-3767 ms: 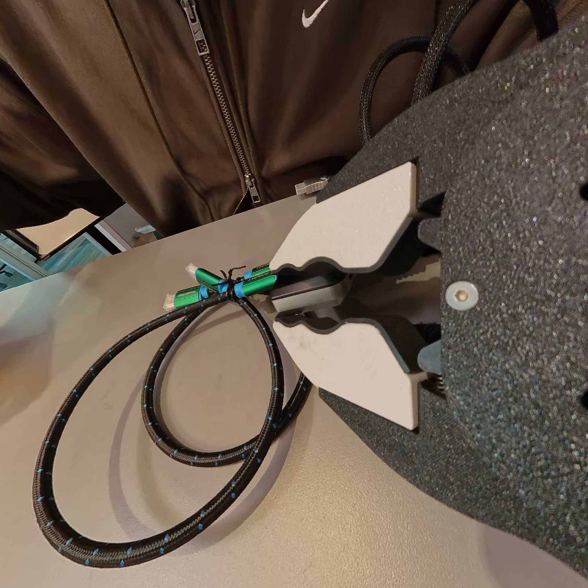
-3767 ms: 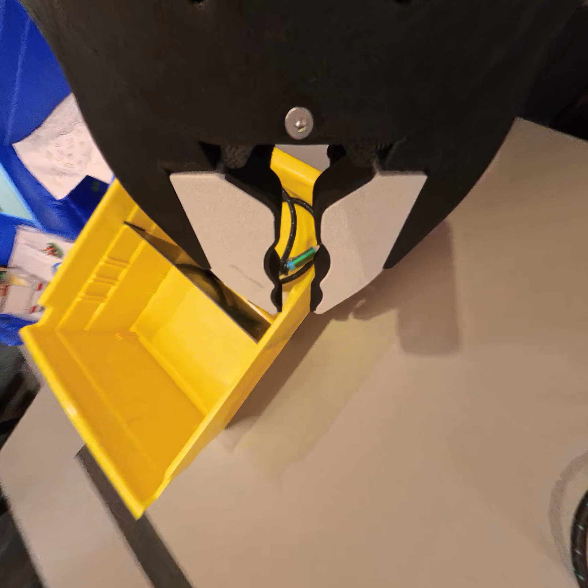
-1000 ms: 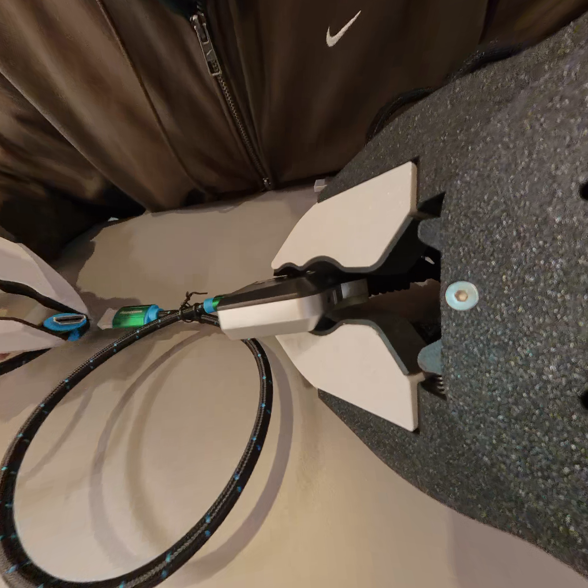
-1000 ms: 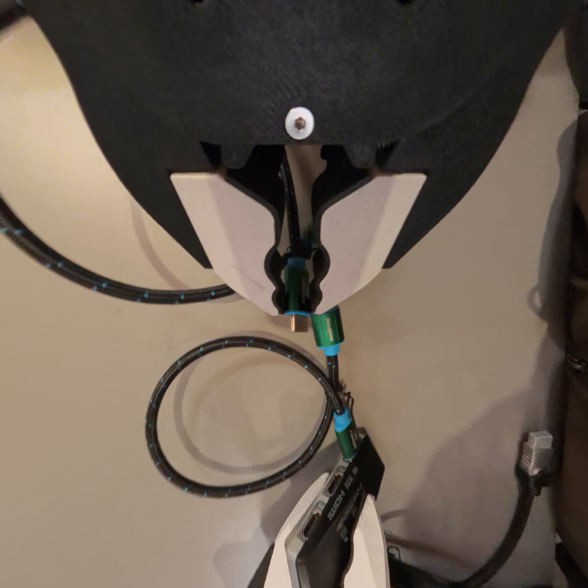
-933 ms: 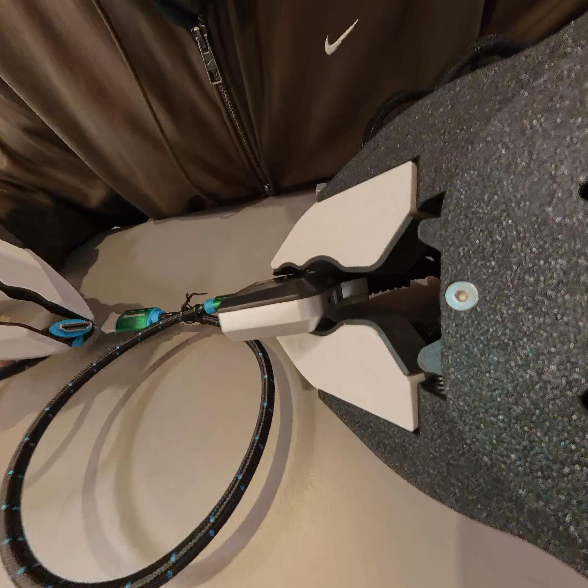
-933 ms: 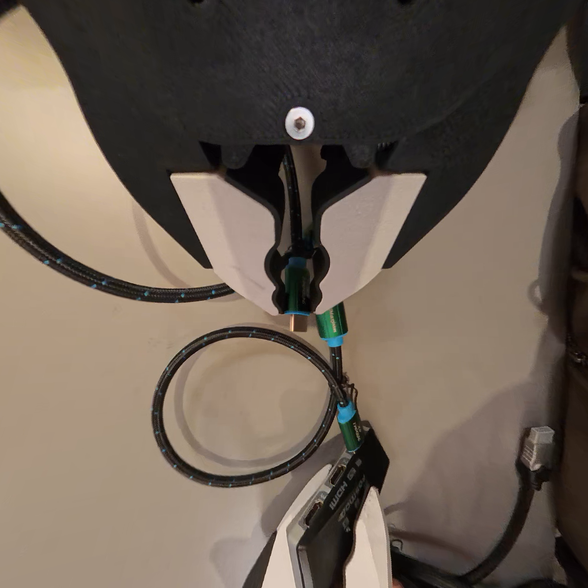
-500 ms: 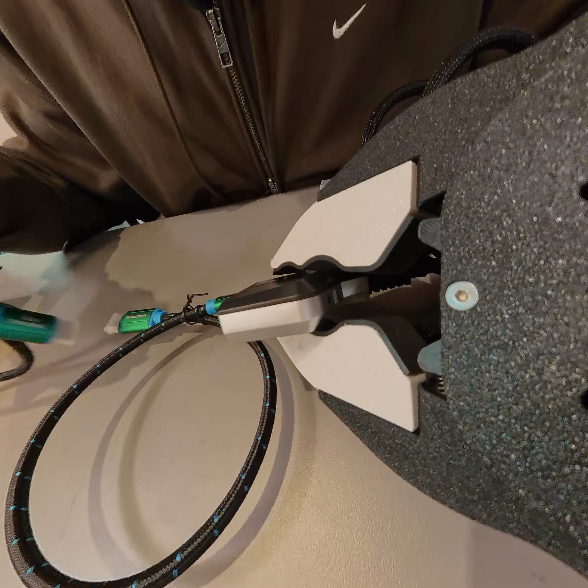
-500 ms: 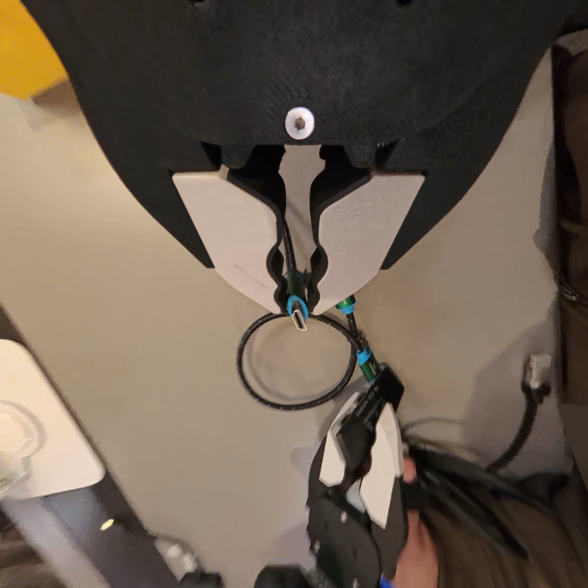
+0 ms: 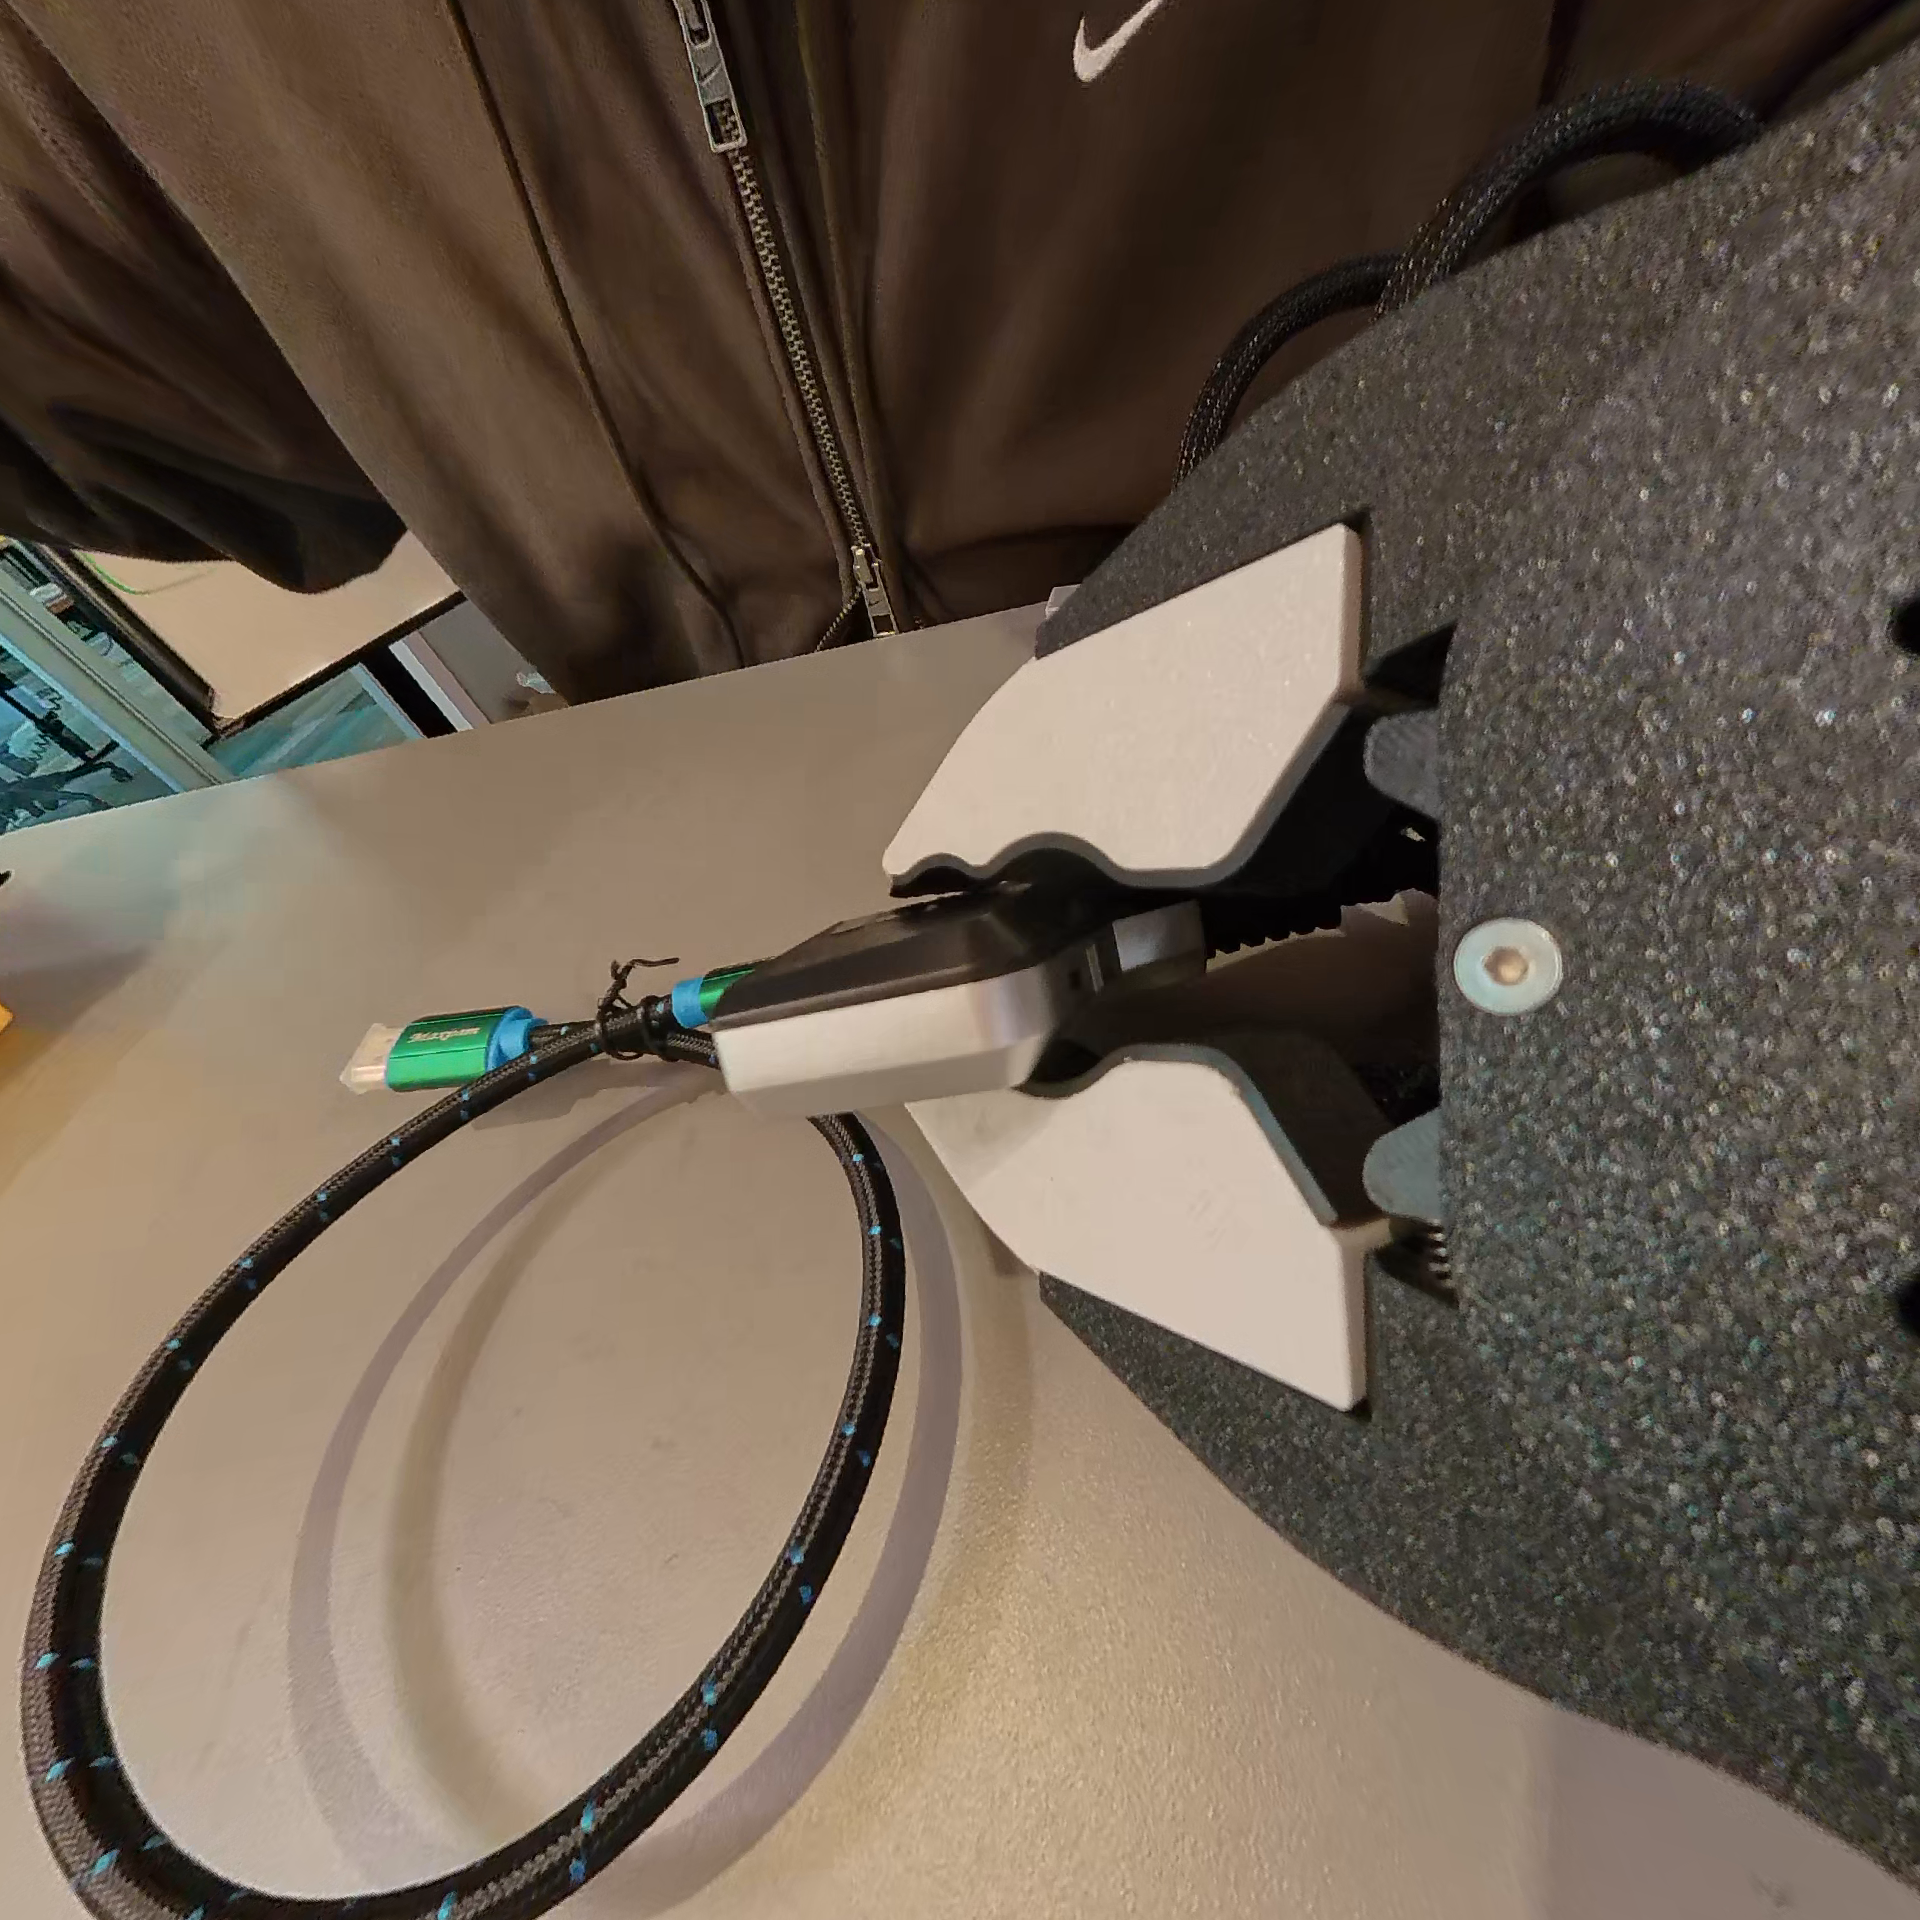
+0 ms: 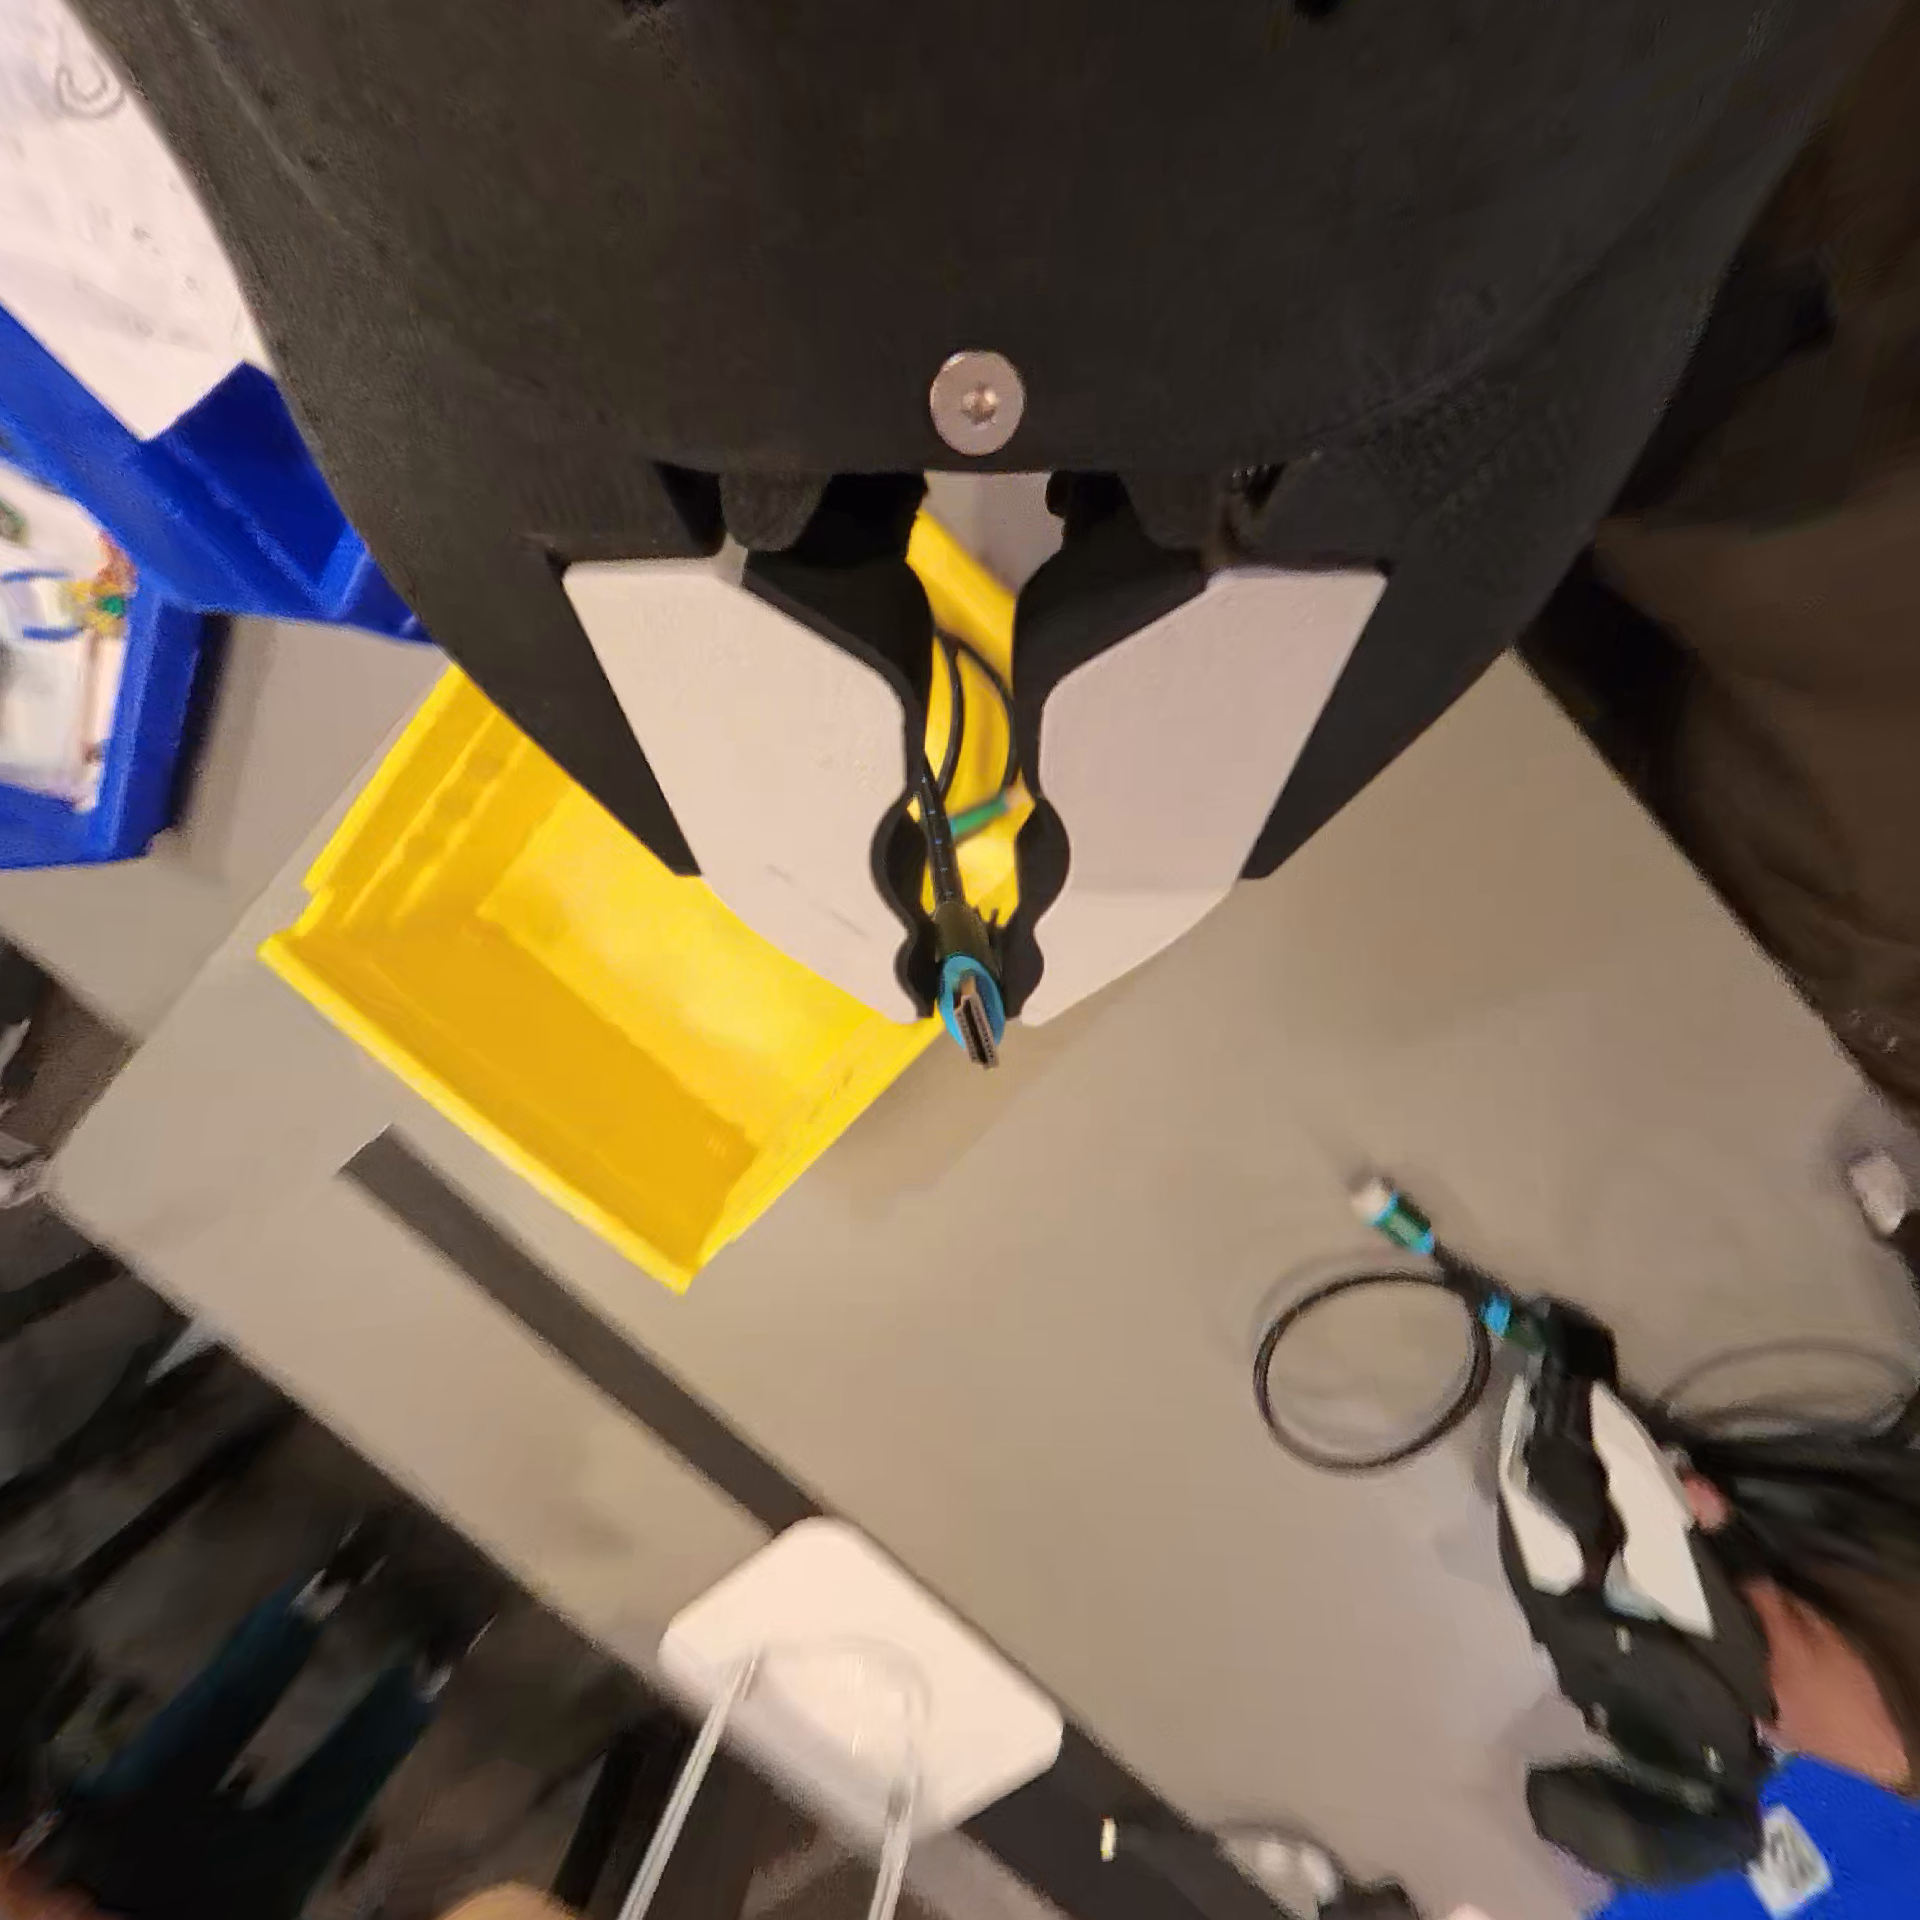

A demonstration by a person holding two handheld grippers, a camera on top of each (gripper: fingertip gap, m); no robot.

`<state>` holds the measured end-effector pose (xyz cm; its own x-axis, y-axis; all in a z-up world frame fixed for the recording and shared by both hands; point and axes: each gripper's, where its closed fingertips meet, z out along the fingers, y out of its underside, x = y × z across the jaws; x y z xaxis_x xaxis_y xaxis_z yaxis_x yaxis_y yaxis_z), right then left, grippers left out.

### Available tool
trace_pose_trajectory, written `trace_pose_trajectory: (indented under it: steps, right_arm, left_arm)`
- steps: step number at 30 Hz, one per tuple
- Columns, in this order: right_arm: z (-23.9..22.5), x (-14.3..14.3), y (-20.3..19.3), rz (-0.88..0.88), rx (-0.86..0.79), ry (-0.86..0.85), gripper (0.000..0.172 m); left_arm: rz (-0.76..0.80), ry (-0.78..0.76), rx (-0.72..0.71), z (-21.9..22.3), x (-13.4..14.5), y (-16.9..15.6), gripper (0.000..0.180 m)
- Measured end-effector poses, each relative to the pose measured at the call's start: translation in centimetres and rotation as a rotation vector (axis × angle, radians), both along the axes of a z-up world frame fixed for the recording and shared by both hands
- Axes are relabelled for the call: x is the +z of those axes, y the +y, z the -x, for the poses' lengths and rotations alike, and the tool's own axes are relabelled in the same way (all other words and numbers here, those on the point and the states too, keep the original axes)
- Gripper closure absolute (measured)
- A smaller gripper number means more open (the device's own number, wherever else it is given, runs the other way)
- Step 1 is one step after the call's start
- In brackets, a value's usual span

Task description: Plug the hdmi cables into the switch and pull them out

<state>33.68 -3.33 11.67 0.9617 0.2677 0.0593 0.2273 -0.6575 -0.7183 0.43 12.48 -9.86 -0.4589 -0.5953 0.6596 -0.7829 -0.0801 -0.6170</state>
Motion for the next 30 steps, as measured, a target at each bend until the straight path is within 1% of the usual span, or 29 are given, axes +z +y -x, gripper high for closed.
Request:
trace_pose_trajectory:
  steps: [2,4,8,13,16,18,20,22,24,27,30]
  right_arm:
    - [-1.0,-2.3,-1.2,0.127,0.024,0.047,0.16]
    - [-1.3,-5.5,-1.9,0.276,0.065,0.083,0.16]
    - [-0.9,-11.6,-1.9,0.535,0.173,0.144,0.16]
    - [-1.6,-17.2,0.0,0.691,0.208,0.184,0.16]
    - [-1.5,-19.4,0.5,0.723,0.219,0.218,0.159]
    - [-1.6,-20.4,0.3,0.739,0.22,0.197,0.157]
    - [-1.7,-20.4,0.1,0.731,0.216,0.176,0.155]
    - [-2.5,-19.6,0.1,0.69,0.182,0.111,0.147]
    - [-3.2,-17.9,-0.1,0.643,0.153,0.054,0.141]
    - [-4.1,-14.5,-0.1,0.551,0.096,-0.091,0.139]
    - [-2.7,-11.2,0.9,0.44,0.098,-0.267,0.14]
  left_arm:
    - [0.0,0.001,0.0,0.0,0.0,0.0,0.153]
    - [0.001,0.0,0.0,0.0,0.0,0.0,0.153]
    - [0.001,0.0,0.002,0.0,0.0,0.0,0.153]
    - [-0.001,-0.002,0.002,0.0,0.0,0.0,0.153]
    - [-0.001,-0.003,0.002,0.0,0.0,0.0,0.153]
    - [0.001,-0.004,0.001,0.0,0.0,0.0,0.153]
    - [0.002,-0.004,0.0,0.0,0.0,0.0,0.153]
    - [0.004,-0.006,-0.001,0.0,0.0,0.0,0.153]
    - [0.004,-0.006,-0.002,0.0,0.1,0.0,0.153]
    - [0.005,-0.006,-0.002,0.0,0.1,0.0,0.153]
    - [0.007,-0.006,-0.003,0.0,0.1,-0.1,0.153]
